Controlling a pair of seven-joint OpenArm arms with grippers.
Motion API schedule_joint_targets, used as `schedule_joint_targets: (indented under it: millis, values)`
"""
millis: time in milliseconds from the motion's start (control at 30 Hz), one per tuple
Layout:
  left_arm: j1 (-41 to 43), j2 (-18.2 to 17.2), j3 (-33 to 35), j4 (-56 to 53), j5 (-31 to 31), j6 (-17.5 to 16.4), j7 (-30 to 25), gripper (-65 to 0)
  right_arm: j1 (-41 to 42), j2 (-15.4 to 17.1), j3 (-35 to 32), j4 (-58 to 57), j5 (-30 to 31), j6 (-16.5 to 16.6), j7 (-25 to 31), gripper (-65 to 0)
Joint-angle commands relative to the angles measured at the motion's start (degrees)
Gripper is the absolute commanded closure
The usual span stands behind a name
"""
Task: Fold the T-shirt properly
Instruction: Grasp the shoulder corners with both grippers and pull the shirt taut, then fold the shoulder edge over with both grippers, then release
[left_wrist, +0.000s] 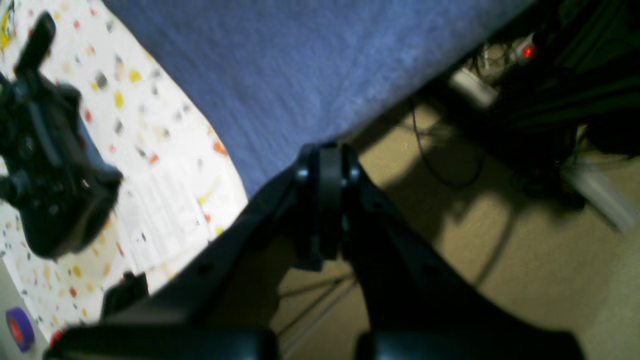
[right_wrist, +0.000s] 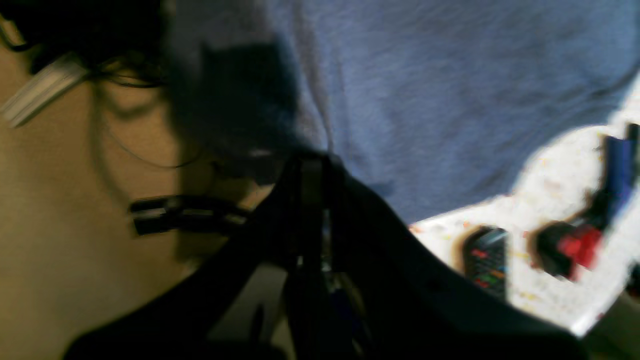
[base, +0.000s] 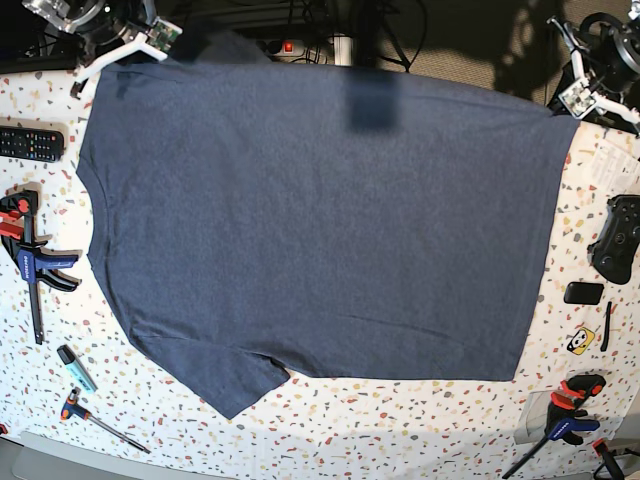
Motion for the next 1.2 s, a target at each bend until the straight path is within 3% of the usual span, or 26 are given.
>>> schedule_joint_targets:
  millis: [0,67,167,367,633,1000,1167]
  values:
    - [-0.7,-0.8,-0.5,1.0,-0.4,0.7,-1.7,0.0,-0.3,0.8,0.7,1.0,-1.0,-3.5,0.7,0.0]
    - [-2.0,-0.8,-0.5,1.0,-0.4,1.3,-1.8,0.0,0.5,0.8,0.7,1.0,-1.9,-5.8,2.6,0.0]
    - [-4.0,-0.9,-0.5,0.9,-0.4,3.7,-1.2,0.0,3.5,0.8,0.7,0.8,-0.9,-5.8,2.9,0.0]
    - [-7.0,-0.9,-0.5,0.9,-0.6,3.7,-1.4,0.0,10.4,0.7,0.7,-2.5,2.3,-5.6,5.2,0.0]
    - [-14.0,-0.8,1.2,-3.6,-0.8,3.7,-1.9,0.0,20.7,-2.3,0.6,-9.6,6.9,-1.4,8.6,0.0]
    - [-27.8,-0.8,12.7,-16.9,-0.8,3.6,-1.8,0.0,30.2,-3.2,0.5,-18.9,11.1,4.6,11.3,0.0]
    - [-33.6,-0.8,17.3,-22.8,-0.8,3.7,-1.9,0.0,33.5,-3.4,-0.5,-22.2,11.3,4.9,12.2,0.0]
